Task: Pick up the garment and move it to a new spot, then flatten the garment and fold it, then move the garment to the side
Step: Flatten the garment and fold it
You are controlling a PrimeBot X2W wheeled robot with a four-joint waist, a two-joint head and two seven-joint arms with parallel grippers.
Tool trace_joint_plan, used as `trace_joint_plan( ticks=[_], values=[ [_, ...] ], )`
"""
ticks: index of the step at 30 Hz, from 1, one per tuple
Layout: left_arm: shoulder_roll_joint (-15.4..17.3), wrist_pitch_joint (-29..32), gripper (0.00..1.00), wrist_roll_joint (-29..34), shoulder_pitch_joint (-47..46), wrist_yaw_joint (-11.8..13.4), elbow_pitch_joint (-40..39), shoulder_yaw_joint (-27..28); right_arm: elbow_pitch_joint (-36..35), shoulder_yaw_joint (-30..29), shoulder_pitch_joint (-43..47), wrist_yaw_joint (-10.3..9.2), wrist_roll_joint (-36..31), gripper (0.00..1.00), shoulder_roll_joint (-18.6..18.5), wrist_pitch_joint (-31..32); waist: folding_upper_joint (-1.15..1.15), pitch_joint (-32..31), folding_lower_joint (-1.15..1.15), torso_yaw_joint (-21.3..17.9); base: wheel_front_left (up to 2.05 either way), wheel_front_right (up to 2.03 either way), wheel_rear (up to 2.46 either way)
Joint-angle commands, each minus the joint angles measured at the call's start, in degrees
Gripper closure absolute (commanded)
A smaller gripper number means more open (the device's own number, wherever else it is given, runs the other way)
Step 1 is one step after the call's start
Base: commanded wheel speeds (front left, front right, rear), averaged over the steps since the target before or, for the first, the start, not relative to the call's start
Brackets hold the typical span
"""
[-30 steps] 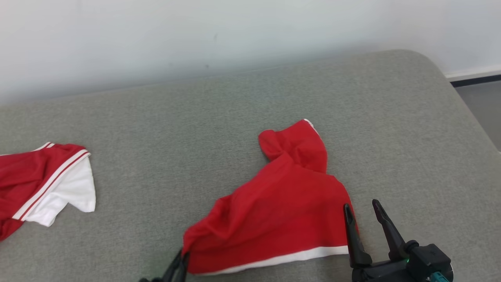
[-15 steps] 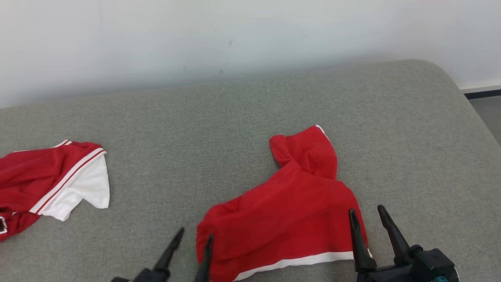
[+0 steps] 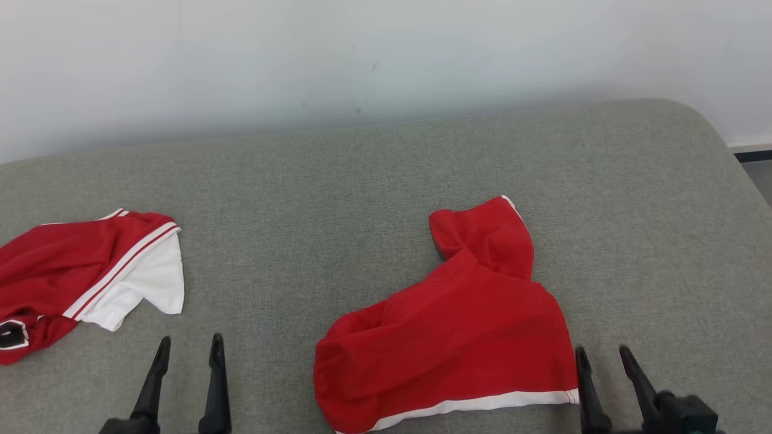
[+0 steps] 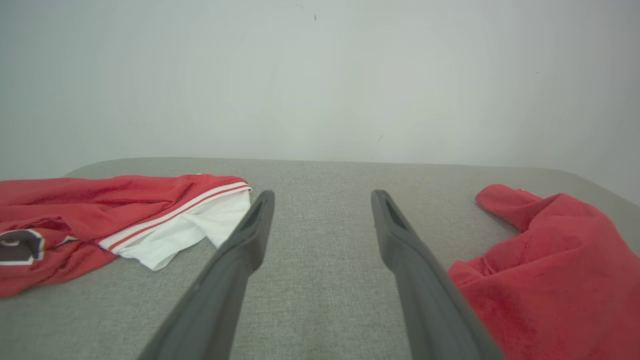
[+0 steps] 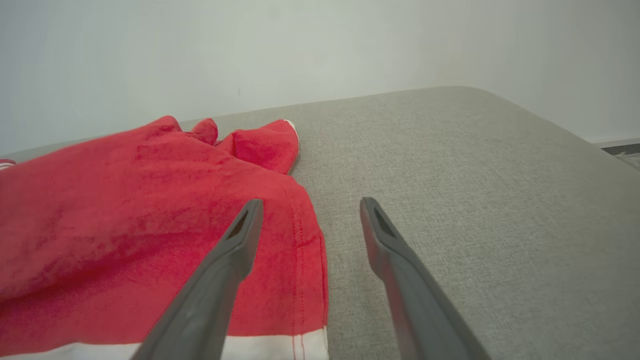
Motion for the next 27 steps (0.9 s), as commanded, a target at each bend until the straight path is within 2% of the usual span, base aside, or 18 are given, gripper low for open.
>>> trace_joint_plan(
  ticks=[1,7,15,16,17,18,19,27],
  values=[
    [-0.19,-0.18,0.00,1.02,1.23,-0.09,0.09,0.69,2.64,-0.78,-0.29,0.18,-0.44,0.00,-0.44,-0.02,0.00,0.14,0.00,0.38,0.00,0.00,0.00],
    [-0.39,-0.18,0.00,1.97,2.84,0.26,1.86,3.32,11.48,-2.40,-2.74,0.18,-0.54,0.00,-1.27,-0.04,0.00,0.25,0.00,1.71,0.00,0.00,0.00],
    [-0.40,-0.18,0.00,0.78,3.65,0.96,3.77,2.81,21.28,-0.67,-5.50,0.18,0.21,0.00,-1.45,-0.03,0.00,-0.01,0.00,3.05,0.00,0.00,0.00],
    [-0.40,-0.18,0.00,0.69,3.60,1.03,3.86,2.77,22.17,-0.47,-6.01,0.18,0.40,0.17,-1.54,-0.03,0.00,-0.02,0.00,3.16,0.00,0.00,0.00],
    [-0.41,-0.18,0.00,0.56,3.57,0.98,3.89,2.68,23.23,-0.02,-6.48,0.18,0.59,0.58,-1.72,0.00,0.00,-0.10,0.00,3.27,0.00,0.00,0.00],
    [-0.40,-0.18,0.00,0.46,3.54,1.09,3.93,2.57,24.25,0.61,-6.80,0.18,0.97,0.73,-1.77,0.02,0.00,-0.13,0.00,3.37,0.00,0.00,0.00],
    [-0.39,-0.18,0.00,0.38,3.52,1.17,3.95,2.54,24.98,0.99,-7.38,0.18,1.30,1.00,-1.87,0.05,0.00,-0.15,0.00,3.43,0.00,0.00,0.00],
    [-0.40,-0.18,0.00,0.00,2.48,1.26,4.19,1.90,22.66,0.02,-12.50,0.14,1.83,1.00,-5.96,-0.03,0.00,0.13,0.00,3.48,0.00,0.00,0.00]
  ],
)
